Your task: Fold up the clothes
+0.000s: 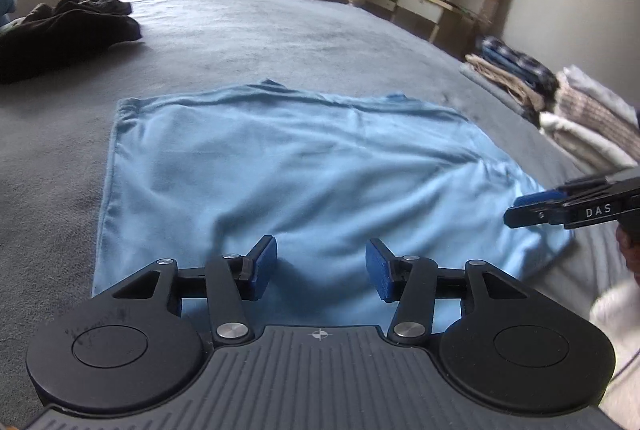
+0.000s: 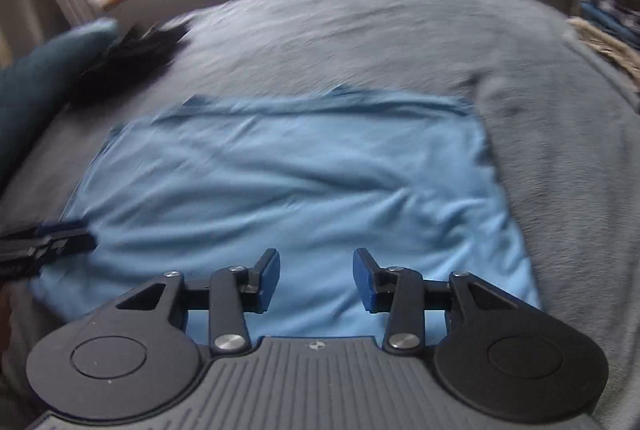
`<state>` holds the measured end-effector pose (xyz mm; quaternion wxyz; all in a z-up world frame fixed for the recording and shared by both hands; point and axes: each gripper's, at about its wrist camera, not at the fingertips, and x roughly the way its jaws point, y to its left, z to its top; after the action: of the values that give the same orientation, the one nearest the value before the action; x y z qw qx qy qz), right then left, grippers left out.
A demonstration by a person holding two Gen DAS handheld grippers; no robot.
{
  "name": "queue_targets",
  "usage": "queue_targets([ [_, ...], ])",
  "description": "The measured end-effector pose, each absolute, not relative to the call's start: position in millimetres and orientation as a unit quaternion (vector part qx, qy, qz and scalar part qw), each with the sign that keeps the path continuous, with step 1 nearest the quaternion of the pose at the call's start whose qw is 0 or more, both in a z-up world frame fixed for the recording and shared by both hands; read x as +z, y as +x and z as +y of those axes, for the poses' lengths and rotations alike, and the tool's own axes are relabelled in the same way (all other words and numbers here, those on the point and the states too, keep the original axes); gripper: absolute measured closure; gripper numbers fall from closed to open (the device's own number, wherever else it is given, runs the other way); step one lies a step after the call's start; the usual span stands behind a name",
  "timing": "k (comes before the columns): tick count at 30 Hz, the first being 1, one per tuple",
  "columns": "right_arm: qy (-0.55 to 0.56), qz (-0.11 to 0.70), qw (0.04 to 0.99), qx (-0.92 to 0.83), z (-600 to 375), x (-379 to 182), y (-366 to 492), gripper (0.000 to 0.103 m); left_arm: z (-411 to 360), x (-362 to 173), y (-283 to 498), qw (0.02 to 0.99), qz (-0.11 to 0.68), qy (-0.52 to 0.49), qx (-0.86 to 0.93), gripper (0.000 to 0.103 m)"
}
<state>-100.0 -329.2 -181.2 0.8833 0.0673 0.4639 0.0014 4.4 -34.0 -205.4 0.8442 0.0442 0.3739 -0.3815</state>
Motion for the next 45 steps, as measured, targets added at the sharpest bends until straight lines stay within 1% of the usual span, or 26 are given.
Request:
queue_targets([
  [3, -0.004, 0.551, 0.835, -0.017, -325, -196, -106, 0.060, -27, -208, -2, 0.838, 0.381, 0.060, -0.387, 0.052],
  [6, 0.002, 0.572, 0.818, -0.067, -341, -187, -119, 0.061, -19, -209, -2, 0.837, 0.388, 0.056, -0.382, 0.051],
  [10, 0.023, 0.536, 0.840, -0.078, -345, -166, -118, 0.060, -8, -210, -1, 0.837, 0.397, 0.051, -0.375, 0.051],
  [13, 0.039, 0.517, 0.853, -0.064, -345, -170, -105, 0.061, 0, -211, -1, 0.836, 0.403, 0.047, -0.369, 0.049],
  [15, 0.052, 0.538, 0.837, -0.079, -359, -186, -100, 0.061, 5, -212, -1, 0.835, 0.408, 0.044, -0.366, 0.049],
  [16, 0.077, 0.553, 0.825, -0.090, -372, -195, -105, 0.061, 8, -212, -1, 0.835, 0.410, 0.042, -0.364, 0.049],
  [18, 0.143, 0.557, 0.811, -0.105, -397, -197, -124, 0.062, 14, -213, -1, 0.835, 0.414, 0.040, -0.361, 0.049],
  [19, 0.152, 0.561, 0.804, -0.122, -405, -193, -131, 0.063, 14, -213, 1, 0.835, 0.415, 0.036, -0.359, 0.049],
  [24, 0.126, 0.536, 0.824, -0.134, -404, -171, -123, 0.062, 11, -213, 13, 0.840, 0.415, 0.018, -0.349, 0.049],
  [28, 0.130, 0.512, 0.840, -0.123, -394, -181, -92, 0.063, 12, -215, 19, 0.842, 0.417, 0.007, -0.343, 0.049],
  [32, 0.144, 0.523, 0.827, -0.149, -407, -199, -99, 0.063, 32, -215, 9, 0.839, 0.422, 0.009, -0.343, 0.049],
  [35, 0.159, 0.518, 0.823, -0.171, -414, -187, -110, 0.063, 45, -207, 8, 0.843, 0.418, -0.003, -0.340, 0.048],
  [37, 0.166, 0.504, 0.832, -0.162, -411, -177, -107, 0.063, 43, -199, 11, 0.852, 0.398, -0.009, -0.340, 0.048],
  [40, 0.175, 0.481, 0.850, -0.129, -395, -170, -84, 0.063, 29, -194, 21, 0.857, 0.393, -0.022, -0.333, 0.048],
  [43, 0.202, 0.468, 0.855, -0.097, -380, -182, -52, 0.063, 16, -200, 29, 0.851, 0.420, -0.030, -0.315, 0.048],
  [45, 0.224, 0.467, 0.849, -0.109, -380, -194, -34, 0.063, 9, -205, 31, 0.846, 0.436, -0.033, -0.305, 0.048],
])
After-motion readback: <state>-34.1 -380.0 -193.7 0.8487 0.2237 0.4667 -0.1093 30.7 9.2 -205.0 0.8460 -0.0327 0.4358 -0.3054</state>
